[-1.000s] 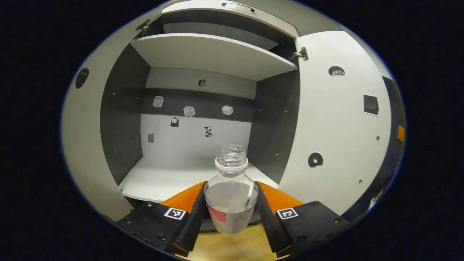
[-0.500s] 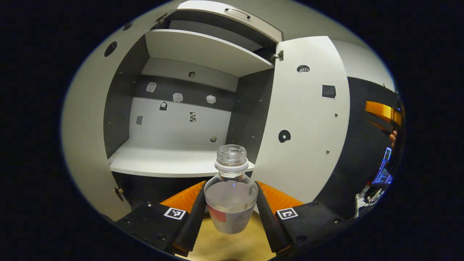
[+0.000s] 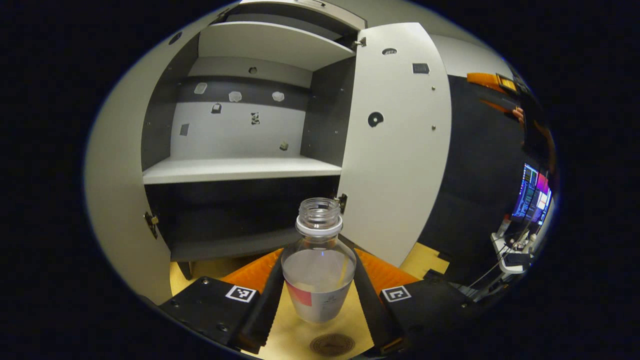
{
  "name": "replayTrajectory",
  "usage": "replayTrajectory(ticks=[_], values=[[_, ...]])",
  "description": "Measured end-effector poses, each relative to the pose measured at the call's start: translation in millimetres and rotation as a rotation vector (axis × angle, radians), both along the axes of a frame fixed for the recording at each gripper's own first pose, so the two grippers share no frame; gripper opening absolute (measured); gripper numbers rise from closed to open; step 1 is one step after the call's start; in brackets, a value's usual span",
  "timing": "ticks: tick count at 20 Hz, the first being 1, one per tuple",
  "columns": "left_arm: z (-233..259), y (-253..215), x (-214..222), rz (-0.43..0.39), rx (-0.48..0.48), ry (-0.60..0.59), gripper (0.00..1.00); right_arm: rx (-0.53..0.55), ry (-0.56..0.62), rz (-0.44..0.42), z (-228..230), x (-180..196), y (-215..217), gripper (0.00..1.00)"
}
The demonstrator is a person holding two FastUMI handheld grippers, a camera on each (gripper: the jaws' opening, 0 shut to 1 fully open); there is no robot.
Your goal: Grasp the bottle in the cabinet with the left hand and place it on the coaster, then close the right door with the right hand and the left door with the left hand.
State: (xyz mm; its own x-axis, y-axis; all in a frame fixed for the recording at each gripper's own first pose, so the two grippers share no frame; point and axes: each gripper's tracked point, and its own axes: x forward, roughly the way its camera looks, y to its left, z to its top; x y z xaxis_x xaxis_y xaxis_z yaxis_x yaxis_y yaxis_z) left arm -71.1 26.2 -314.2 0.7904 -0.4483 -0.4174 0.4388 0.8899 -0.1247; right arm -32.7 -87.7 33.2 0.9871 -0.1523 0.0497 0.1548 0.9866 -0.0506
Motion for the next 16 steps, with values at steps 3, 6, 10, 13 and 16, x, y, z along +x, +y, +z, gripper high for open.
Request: replayTrajectory(ticks=[3,6,10,13,16], values=[[-32.8,-5.1,-21.2,-0.025,-0.048,0.063,0.77,-0.004,-0.006,-0.017,4.0,0.0,-6.3,0.98],[-58.5,-4.7,-40.0,-0.037,-0.071,0.114,0.76,-0.015,-0.007,-0.028,5.3,2.2,-9.9,0.98],[-87.6,-1.7,-57.1,-0.056,-0.050,0.170,0.77,-0.014,-0.007,-0.019,5.1,5.3,-5.5,0.98],[-98.8,-5.3,-66.8,-0.074,-0.055,0.167,0.77,-0.019,-0.001,-0.013,3.4,7.5,-2.7,0.98],[-115.1,-8.0,-79.1,-0.094,-0.030,0.191,0.77,-0.022,0.004,-0.016,1.4,8.2,-4.4,0.98]])
